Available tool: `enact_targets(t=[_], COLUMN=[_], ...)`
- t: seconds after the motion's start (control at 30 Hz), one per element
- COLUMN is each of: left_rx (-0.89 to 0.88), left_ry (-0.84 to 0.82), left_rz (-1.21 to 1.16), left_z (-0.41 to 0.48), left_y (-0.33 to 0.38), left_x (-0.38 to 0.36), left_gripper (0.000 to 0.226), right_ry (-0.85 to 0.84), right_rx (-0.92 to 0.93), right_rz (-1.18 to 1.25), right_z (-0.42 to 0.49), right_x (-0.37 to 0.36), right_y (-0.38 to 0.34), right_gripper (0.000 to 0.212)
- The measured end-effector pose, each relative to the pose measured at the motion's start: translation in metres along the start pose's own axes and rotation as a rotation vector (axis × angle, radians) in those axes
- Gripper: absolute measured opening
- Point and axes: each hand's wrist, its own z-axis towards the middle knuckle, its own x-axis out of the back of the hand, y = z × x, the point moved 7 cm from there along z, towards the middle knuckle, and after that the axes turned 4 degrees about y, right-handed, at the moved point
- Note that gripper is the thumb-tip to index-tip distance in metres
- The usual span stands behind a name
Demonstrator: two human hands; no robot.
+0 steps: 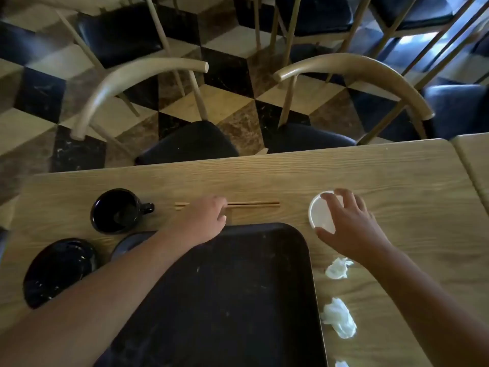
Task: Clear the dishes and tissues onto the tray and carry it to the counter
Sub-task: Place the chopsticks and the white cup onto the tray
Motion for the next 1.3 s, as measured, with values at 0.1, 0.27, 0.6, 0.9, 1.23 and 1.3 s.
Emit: enact_targets(t=[0.1, 0.27, 0.6, 0.9, 1.23, 1.3], left_rx=[0.045, 0.0, -0.183, -0.244, -0.236, -0.249], left_ry=[0.007, 0.05, 0.159, 0.063, 0.011, 0.014], left_rz=[-0.033, 0.085, 0.334, 0.408, 0.357, 0.347], left_z=[0.014, 0.026, 0.037, 0.045, 0.04, 0.036], left_y=[-0.002, 0.001, 0.013, 0.025, 0.021, 0.023], left_x=[-0.008, -0.02, -0.027, -0.025, -0.026, -0.022], left_gripper=[0.037, 0.039, 0.025, 0.027, 0.022, 0.021], right_ry=[-0.067, -0.116, -0.129, -0.107, -0.082, -0.074], right_rx=[0.031, 0.036, 0.057, 0.06, 0.017, 0.009], right_rz=[-0.074, -0.048, -0.09, -0.05, -0.021, -0.006], right_z=[0.01, 0.017, 0.024, 0.026, 0.021, 0.017], right_x=[-0.014, -0.026, -0.034, -0.034, -0.031, -0.029], right_y=[0.003, 0.012, 0.013, 0.016, 0.01, 0.008], right_gripper=[0.098, 0.109, 0.113, 0.112, 0.11, 0.109])
